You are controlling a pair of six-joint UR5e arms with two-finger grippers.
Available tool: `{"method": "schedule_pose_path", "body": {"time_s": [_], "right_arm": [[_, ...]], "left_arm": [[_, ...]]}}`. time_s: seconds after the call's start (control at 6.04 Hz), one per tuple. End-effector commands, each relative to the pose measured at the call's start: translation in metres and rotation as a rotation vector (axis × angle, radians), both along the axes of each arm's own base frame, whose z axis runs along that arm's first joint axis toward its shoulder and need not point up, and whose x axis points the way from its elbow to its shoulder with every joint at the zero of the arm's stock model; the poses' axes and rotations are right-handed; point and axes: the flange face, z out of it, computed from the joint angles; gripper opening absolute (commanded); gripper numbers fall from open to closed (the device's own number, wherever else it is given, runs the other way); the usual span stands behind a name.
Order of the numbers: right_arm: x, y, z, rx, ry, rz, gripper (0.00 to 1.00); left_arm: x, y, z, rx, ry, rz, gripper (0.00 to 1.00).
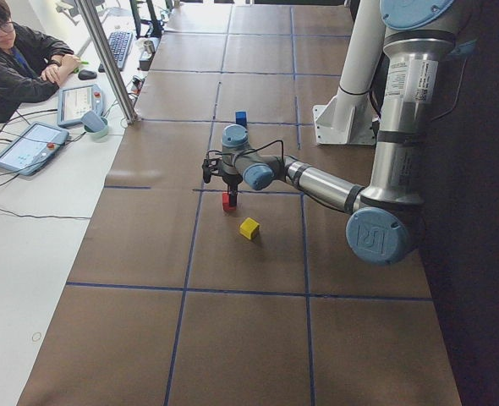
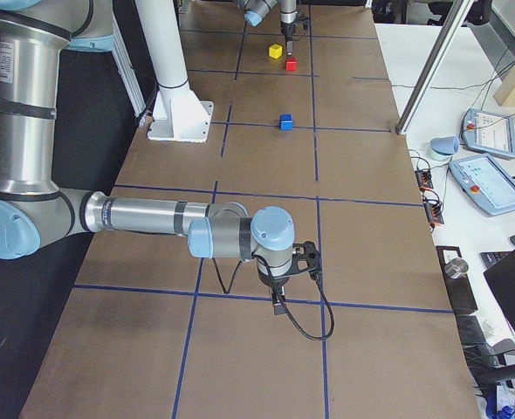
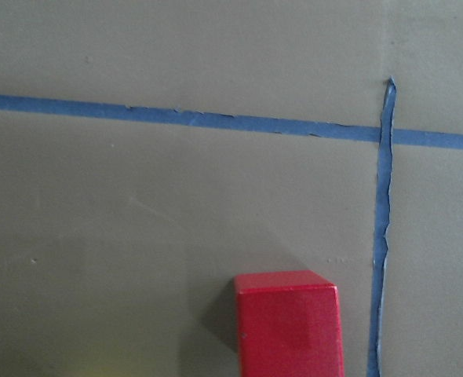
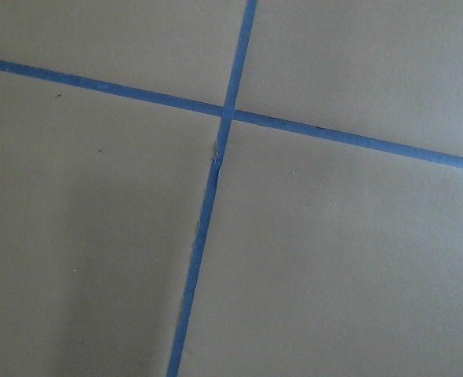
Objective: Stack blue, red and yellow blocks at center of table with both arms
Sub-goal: 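Reach the left gripper down to the red cube, then close the left gripper on the red cube and lift it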
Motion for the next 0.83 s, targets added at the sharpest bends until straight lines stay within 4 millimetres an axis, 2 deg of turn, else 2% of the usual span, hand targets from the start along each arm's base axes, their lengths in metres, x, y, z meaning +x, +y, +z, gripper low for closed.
{"method": "schedule_pose_path", "body": {"time_s": [0.0,0.17,0.33,0.5,0.66], "right_arm": [[0.0,0.001,0.001,-0.003,0.003,0.0,1.0],[0.0,0.001,0.009,-0.014,0.001,-0.001,1.0],[0.0,0.002,0.009,-0.015,0.001,-0.001,1.0],[0.0,0.002,0.009,-0.015,0.001,-0.001,1.0],[0.0,0.001,0.009,-0.014,0.001,-0.001,1.0]], "left_arm": [[0.019,-0.004,0.014,-0.022,-0.019,0.021,1.0],[0.04,-0.003,0.019,-0.031,-0.027,0.048,1.0],[0.047,-0.009,0.024,-0.037,-0.035,0.052,0.92],[0.048,-0.009,0.022,-0.032,-0.032,0.058,0.38],[0.046,-0.008,0.015,-0.025,-0.021,0.06,0.17]]}}
